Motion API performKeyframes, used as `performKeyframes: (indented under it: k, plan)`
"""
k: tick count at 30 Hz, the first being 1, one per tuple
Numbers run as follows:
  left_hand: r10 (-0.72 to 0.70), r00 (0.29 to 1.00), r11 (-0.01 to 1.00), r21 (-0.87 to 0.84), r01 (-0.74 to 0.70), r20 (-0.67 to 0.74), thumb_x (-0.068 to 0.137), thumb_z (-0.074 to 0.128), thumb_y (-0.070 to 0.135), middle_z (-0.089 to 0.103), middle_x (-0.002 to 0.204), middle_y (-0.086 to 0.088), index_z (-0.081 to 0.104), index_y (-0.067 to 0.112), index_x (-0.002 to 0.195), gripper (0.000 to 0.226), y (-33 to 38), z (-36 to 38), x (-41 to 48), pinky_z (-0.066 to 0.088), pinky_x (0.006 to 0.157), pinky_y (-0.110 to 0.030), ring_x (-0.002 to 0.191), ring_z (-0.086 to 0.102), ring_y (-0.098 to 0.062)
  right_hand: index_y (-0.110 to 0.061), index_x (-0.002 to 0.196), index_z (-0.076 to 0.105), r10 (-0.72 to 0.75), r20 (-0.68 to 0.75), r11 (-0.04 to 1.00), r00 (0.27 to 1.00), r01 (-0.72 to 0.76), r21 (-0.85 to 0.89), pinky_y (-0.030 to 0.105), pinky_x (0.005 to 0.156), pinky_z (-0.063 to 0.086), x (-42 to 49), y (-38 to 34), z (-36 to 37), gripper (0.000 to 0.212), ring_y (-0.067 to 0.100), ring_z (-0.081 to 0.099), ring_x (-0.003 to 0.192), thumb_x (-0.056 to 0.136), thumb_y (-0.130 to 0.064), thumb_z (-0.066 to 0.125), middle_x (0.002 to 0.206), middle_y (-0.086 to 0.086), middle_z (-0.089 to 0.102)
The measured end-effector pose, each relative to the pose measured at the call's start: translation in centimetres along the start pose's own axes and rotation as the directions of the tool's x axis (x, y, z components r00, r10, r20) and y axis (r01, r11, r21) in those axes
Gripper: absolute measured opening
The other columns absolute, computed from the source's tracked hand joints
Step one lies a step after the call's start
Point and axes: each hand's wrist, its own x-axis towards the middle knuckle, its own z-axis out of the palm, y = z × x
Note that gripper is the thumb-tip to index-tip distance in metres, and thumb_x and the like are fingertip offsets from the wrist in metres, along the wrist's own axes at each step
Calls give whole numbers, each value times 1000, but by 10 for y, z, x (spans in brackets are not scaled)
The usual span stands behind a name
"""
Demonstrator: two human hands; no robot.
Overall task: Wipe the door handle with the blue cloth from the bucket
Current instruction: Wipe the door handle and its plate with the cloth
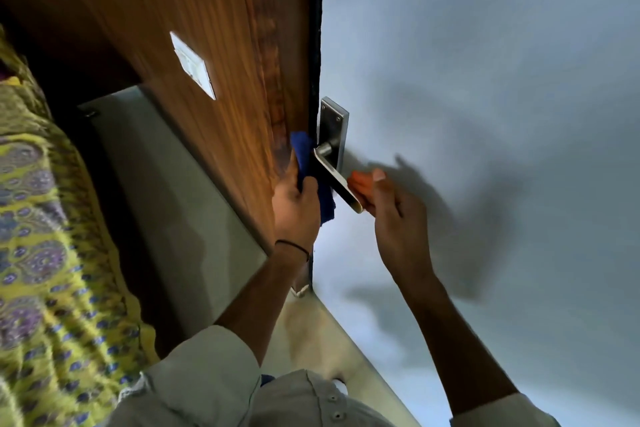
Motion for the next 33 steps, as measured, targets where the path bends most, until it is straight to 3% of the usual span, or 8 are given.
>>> performKeyframes:
  k: [3, 8, 10, 14, 23, 26, 29, 33]
  plan:
    - [20, 1000, 994, 109, -21, 10, 81, 43, 20, 65, 91, -9, 48, 30, 140, 60, 1, -1, -11, 50, 70, -29, 71, 57, -23, -26, 95, 77, 16, 23, 998, 1000, -18, 63, 39, 97, 54, 3, 2, -3, 34, 7, 72, 96, 103, -34, 44, 96, -7, 78]
    - [83, 996, 953, 289, -87, 28, 89, 47, 0, 51, 74, -3, 56, 12, 130, 43, 5, 1, -29, 34, 50, -6, 57, 44, -8, -10, 104, 76, 72, 23, 992, 997, -74, 105, 38, 96, 55, 8, 3, -3, 37, 10, 73, 95, 104, -29, 44, 98, 0, 78]
    - [76, 996, 954, 289, -83, 36, 89, 47, 1, 55, 79, -8, 56, 6, 127, 39, 9, 3, -25, 35, 54, -7, 59, 46, -10, -9, 105, 76, 75, 28, 991, 997, -78, 113, 38, 97, 55, 9, 3, -4, 37, 9, 73, 95, 104, -29, 45, 99, 1, 78]
    - [-12, 1000, 984, 178, 11, 3, 81, 45, 21, 64, 91, -20, 54, 21, 131, 51, 15, 3, -8, 50, 67, -37, 74, 59, -35, -13, 104, 76, 55, 55, 994, 997, -60, 91, 36, 97, 54, 9, 3, -6, 36, 8, 72, 96, 103, -31, 45, 98, -2, 78]
    - [96, 993, 931, 345, -116, 74, 88, 46, -3, 56, 74, -17, 55, 8, 132, 46, 1, 14, -74, 34, 51, -14, 62, 49, -19, -8, 105, 76, 41, 109, 987, 993, -57, 148, 20, 84, 54, 11, 3, -8, 36, 9, 73, 94, 104, -20, 42, 98, 3, 78]
    - [117, 992, 929, 349, -123, 38, 90, 48, -1, 56, 78, -14, 53, 6, 134, 45, 5, 13, -55, 33, 52, -18, 61, 49, -20, -11, 105, 75, 42, 114, 987, 993, -59, 152, 18, 83, 54, 11, 2, -10, 33, 8, 73, 93, 103, -16, 43, 98, 1, 77]
    - [116, 993, 940, 325, -102, -23, 92, 47, 4, 65, 105, -22, 50, 12, 138, 47, 10, 11, -21, 44, 71, -29, 87, 61, -36, -12, 106, 74, 35, 100, 990, 994, -48, 132, 21, 87, 54, 10, 1, -10, 31, 10, 72, 95, 103, -16, 44, 99, 1, 76]
    - [71, 997, 960, 274, -61, -26, 86, 44, 18, 64, 98, -21, 55, 14, 129, 44, 12, 7, -10, 47, 69, -33, 85, 62, -38, -8, 109, 74, 39, 95, 989, 995, -52, 137, 21, 87, 54, 10, 1, -9, 31, 11, 72, 96, 103, -15, 44, 101, 4, 76]
